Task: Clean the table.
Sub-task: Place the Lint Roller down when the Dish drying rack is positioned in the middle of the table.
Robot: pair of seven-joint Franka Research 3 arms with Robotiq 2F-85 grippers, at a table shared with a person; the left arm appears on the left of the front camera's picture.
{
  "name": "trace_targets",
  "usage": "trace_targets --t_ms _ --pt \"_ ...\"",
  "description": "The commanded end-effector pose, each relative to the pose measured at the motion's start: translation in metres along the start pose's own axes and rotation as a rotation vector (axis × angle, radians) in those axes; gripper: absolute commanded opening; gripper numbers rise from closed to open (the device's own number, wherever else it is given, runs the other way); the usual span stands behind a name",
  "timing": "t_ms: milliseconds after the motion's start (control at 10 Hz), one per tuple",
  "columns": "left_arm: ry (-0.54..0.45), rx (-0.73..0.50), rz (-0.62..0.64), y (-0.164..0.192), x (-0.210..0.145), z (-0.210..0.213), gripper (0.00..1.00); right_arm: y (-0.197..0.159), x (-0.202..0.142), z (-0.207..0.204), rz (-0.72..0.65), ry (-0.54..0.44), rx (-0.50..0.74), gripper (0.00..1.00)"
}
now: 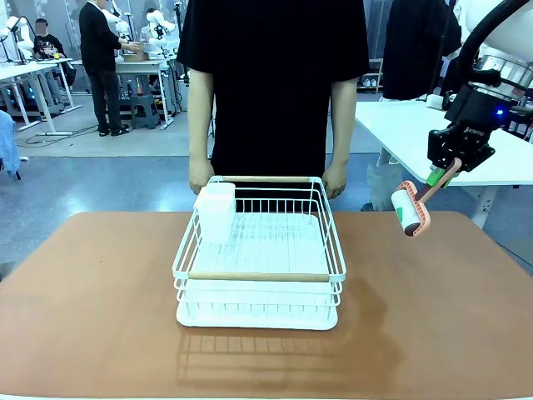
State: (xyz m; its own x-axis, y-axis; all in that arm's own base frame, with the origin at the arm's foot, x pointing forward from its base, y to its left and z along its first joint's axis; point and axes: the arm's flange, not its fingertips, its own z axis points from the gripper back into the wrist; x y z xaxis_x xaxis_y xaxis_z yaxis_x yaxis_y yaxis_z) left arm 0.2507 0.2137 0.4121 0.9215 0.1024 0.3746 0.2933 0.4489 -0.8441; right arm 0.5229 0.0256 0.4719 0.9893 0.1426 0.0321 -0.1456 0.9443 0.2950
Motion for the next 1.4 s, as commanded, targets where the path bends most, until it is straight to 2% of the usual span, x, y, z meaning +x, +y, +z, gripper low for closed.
trace_targets --t_ms 0,400,500,700,1000,1100,1300 --pt "-0.012 -0.019 -0.029 -0.001 -0.002 0.001 1.0 0.003 0.0 0.003 0.009 0.0 -0.016 0.21" --pt "-0.012 -0.019 -0.029 -0.001 -0.002 0.001 1.0 0.0 0.0 0.0 0.0 0.0 0.0 0.21" --pt "-0.012 -0.019 -0.029 -0.001 -0.002 0.001 1.0 0.003 0.008 0.0 -0.116 -0.046 0.064 0.21" --pt "-0.012 -0.019 -0.029 -0.001 -0.002 0.001 1.0 0.007 0.009 -0.008 -0.472 -0.128 0.113 0.21" --pt "-0.012 -0.019 -0.029 -0.001 -0.002 0.001 1.0 0.003 0.007 -0.008 -0.89 -0.227 0.132 0.21" --pt "-0.012 -0.019 -0.029 -0.001 -0.002 0.001 1.0 0.0 0.009 -0.014 -1.108 -0.302 0.159 0.21" --pt "-0.012 -0.019 -0.029 -0.001 -0.002 0.001 1.0 -0.004 0.006 -0.04 -1.291 -0.372 0.239 0.21"
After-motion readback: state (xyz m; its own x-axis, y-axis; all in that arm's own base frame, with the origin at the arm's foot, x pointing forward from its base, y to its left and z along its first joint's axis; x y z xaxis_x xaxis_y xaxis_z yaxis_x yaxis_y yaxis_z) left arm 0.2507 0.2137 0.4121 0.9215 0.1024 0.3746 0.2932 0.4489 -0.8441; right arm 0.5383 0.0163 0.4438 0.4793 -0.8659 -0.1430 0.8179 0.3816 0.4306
